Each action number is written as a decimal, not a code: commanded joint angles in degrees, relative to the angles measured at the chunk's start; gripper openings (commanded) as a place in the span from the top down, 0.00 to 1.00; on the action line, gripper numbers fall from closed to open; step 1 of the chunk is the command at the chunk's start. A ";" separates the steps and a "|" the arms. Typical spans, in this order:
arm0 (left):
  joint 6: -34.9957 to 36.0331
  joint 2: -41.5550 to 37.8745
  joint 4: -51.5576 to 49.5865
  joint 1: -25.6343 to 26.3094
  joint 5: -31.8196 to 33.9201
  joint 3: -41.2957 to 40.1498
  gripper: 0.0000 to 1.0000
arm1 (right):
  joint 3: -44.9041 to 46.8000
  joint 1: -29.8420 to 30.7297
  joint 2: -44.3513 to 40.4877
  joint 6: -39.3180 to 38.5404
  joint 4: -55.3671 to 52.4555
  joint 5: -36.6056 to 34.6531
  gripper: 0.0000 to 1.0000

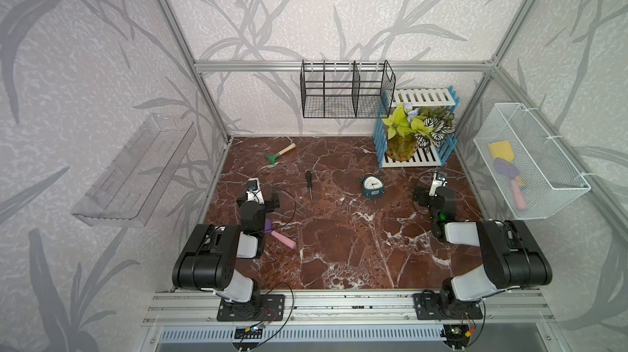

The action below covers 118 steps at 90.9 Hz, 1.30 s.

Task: Remove the battery from the alarm
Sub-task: Pick up the alarm from the center of the board.

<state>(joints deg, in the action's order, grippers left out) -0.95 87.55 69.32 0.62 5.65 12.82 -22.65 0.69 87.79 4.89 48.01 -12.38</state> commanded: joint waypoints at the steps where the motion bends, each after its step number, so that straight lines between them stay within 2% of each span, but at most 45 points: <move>1: 0.86 -0.45 1.42 -0.18 -0.48 0.85 0.00 | -0.02 -0.25 -0.25 0.47 -0.22 0.27 0.01; 31: 0.87 -0.46 1.35 -0.18 -0.47 0.80 0.00 | 0.05 -0.25 -0.36 0.48 0.18 0.19 0.01; 37: 0.88 -0.45 1.34 -0.18 -0.49 0.80 0.00 | 0.90 0.24 -3.76 -1.26 1.00 1.31 0.01; 41: 0.86 -0.47 1.24 -0.18 -0.56 0.81 0.00 | 0.30 0.44 -9.40 -1.91 -3.79 3.13 0.01; 46: 0.92 -0.50 0.92 -0.18 -0.54 1.00 0.00 | -3.29 0.37 -17.89 -0.08 -18.28 3.88 0.01; 53: 0.92 -0.50 1.13 -0.18 -0.67 0.89 0.00 | -11.13 0.28 -24.59 6.82 -38.73 0.88 0.01; 56: 0.79 -0.53 1.08 -0.25 -0.79 0.89 0.00 | -13.80 0.14 -26.00 7.16 -45.50 1.58 0.01; 64: 0.88 -1.43 2.04 -0.27 0.03 0.92 0.00 | -16.68 0.02 -27.64 8.68 -52.40 2.97 0.01; 67: 0.71 -3.79 -2.63 -0.19 0.95 2.72 0.00 | -16.09 0.01 -27.93 12.13 -52.70 2.62 0.01; 71: -0.22 -6.77 -17.85 -0.18 2.04 9.04 0.00 | -14.41 -0.22 -28.15 17.33 -50.60 4.14 0.01; 78: -4.66 -8.08 -36.64 -0.25 3.89 19.05 0.00 | -13.38 -1.61 -27.44 19.26 -46.77 18.12 0.01; 85: -8.18 -7.70 -45.74 -0.36 -0.66 25.50 0.00 | -14.40 -1.59 -24.10 20.55 -45.70 28.65 0.01; 90: -12.70 -7.06 -48.91 -0.34 -3.24 28.08 0.00 | -16.21 -1.22 -21.02 21.00 -47.26 33.20 0.01; 102: -23.19 -7.03 -50.92 -0.56 -9.87 29.54 0.00 | -23.46 0.60 -11.14 14.24 -57.75 36.44 0.01; 107: -26.58 -7.01 -51.67 -0.91 -16.28 30.07 0.00 | -26.86 0.71 -7.73 10.40 -63.50 36.47 0.01; 112: -26.85 -6.69 -50.88 -0.60 -23.54 30.45 0.00 | -29.15 1.18 -5.05 6.79 -67.29 34.96 0.01; 118: -29.87 -5.64 -48.07 0.93 -28.14 30.00 0.00 | -31.84 3.08 -2.31 1.64 -69.93 34.09 0.00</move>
<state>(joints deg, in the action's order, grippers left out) -23.27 80.97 22.20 0.32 -9.41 42.61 -49.67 1.85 82.30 16.45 -12.36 20.21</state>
